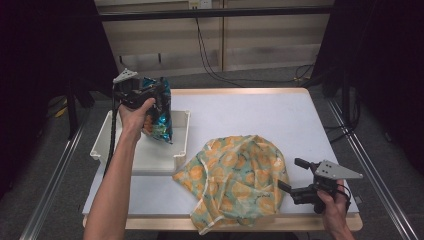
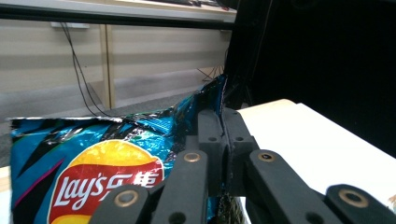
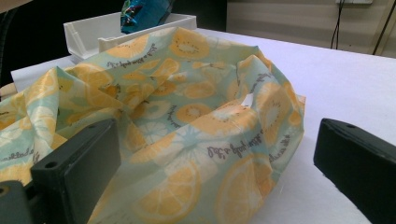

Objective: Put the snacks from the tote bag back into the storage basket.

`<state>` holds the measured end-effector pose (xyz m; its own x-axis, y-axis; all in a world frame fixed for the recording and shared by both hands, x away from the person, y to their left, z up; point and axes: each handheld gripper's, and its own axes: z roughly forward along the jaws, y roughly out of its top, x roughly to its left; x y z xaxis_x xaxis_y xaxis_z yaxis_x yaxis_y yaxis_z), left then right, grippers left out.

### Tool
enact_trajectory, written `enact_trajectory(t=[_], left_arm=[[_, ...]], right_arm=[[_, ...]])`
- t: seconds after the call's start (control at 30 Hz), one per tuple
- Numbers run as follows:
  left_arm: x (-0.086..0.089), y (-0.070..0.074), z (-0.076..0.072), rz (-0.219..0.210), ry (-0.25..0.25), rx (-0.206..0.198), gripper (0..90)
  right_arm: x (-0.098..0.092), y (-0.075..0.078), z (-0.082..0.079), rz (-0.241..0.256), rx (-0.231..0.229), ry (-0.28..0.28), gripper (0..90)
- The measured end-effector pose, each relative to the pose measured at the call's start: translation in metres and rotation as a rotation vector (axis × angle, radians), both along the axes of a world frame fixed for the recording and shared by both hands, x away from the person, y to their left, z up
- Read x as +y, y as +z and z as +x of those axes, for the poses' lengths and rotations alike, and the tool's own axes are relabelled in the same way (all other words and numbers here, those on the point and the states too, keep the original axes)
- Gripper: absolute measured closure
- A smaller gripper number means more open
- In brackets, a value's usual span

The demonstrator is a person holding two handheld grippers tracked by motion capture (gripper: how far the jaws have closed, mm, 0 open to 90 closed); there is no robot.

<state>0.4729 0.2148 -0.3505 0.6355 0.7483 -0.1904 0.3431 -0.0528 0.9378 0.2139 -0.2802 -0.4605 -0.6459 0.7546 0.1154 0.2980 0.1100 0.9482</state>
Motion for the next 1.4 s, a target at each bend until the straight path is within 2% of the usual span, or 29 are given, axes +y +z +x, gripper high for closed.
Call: enact_trajectory(t=[0.13,0.37,0.5,0.7,0.77,0.9,1.07,1.17,1.3,1.4], left_arm=[[-0.009,-0.005,0.003,0.001,-0.017,0.010,86.8],[-0.022,-0.006,0.008,0.034,-0.030,0.014,86.1],[-0.029,-0.012,0.011,0.027,-0.047,0.028,85.0],[-0.039,-0.017,0.010,0.096,-0.069,0.020,82.9],[-0.039,-0.019,0.011,0.092,-0.076,0.031,81.5],[-0.044,-0.024,0.012,0.129,-0.088,0.051,79.3],[-0.048,-0.028,0.013,0.123,-0.105,0.066,79.1],[-0.047,-0.028,0.013,0.124,-0.121,0.068,76.2],[-0.045,-0.027,0.013,0.119,-0.155,0.075,66.5],[-0.043,-0.025,0.011,0.107,-0.155,0.073,57.0]], right_arm=[[-0.001,0.001,-0.001,-0.003,-0.003,0.005,0.2],[-0.002,0.000,0.000,0.000,0.003,0.002,0.2],[-0.001,0.001,0.000,0.004,0.001,-0.003,0.3],[-0.001,0.001,-0.001,0.004,0.001,0.002,0.2],[-0.002,0.001,-0.001,0.003,0.002,0.005,0.3],[-0.002,0.001,-0.001,0.001,-0.002,-0.002,0.3],[-0.002,0.001,-0.001,0.001,-0.002,0.000,0.3],[-0.002,0.001,0.000,0.000,-0.001,-0.002,0.2],[-0.002,0.001,-0.001,0.001,-0.001,0.000,0.2],[-0.001,0.000,-0.001,0.001,0.001,0.001,0.2]])
